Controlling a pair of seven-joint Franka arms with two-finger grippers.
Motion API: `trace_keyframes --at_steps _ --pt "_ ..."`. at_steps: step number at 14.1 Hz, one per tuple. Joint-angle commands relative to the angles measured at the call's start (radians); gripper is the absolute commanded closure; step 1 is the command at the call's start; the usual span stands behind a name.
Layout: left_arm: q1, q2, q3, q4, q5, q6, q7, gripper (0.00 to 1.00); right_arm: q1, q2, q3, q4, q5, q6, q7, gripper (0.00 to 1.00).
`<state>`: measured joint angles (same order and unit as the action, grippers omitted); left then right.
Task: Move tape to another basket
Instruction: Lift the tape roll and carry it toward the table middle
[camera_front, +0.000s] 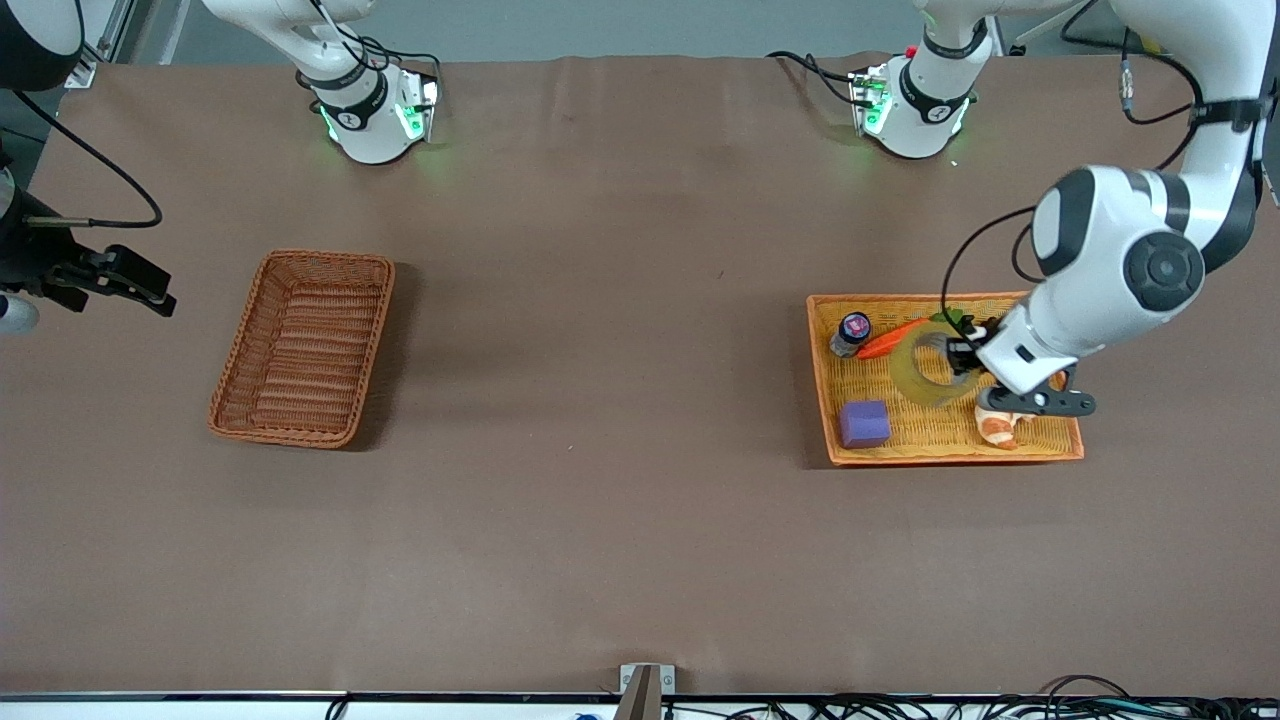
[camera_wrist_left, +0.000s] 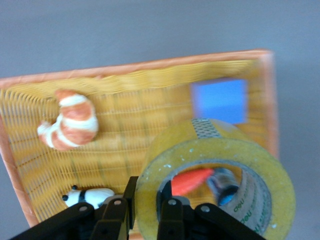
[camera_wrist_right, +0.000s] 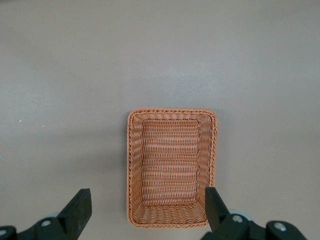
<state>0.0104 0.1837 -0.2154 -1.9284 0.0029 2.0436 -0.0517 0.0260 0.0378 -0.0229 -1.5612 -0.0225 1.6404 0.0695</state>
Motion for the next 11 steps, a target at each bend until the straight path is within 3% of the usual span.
trace_keyframes --at_steps 1,3,6,8,11 --pt "-0.004 0.054 -0.112 0.144 0.005 -0.092 -0.017 0.94 -0.006 -0.006 0.001 -0.003 0.015 -0.004 -0.010 0.00" --pt "-0.009 0.098 -0.220 0.190 0.008 -0.097 -0.119 0.94 -0.008 -0.006 0.001 -0.003 0.015 -0.004 -0.010 0.00" --pt "-0.041 0.251 -0.382 0.316 0.029 -0.097 -0.339 0.95 -0.008 -0.006 0.001 -0.003 0.015 -0.002 -0.010 0.00" --pt "-0.149 0.360 -0.400 0.383 0.101 -0.097 -0.477 0.95 -0.008 -0.006 0.001 -0.002 0.015 -0.002 -0.010 0.00" --pt "-0.338 0.569 -0.381 0.575 0.201 -0.094 -0.641 0.94 -0.009 -0.006 0.001 -0.002 0.015 -0.002 -0.010 0.00"
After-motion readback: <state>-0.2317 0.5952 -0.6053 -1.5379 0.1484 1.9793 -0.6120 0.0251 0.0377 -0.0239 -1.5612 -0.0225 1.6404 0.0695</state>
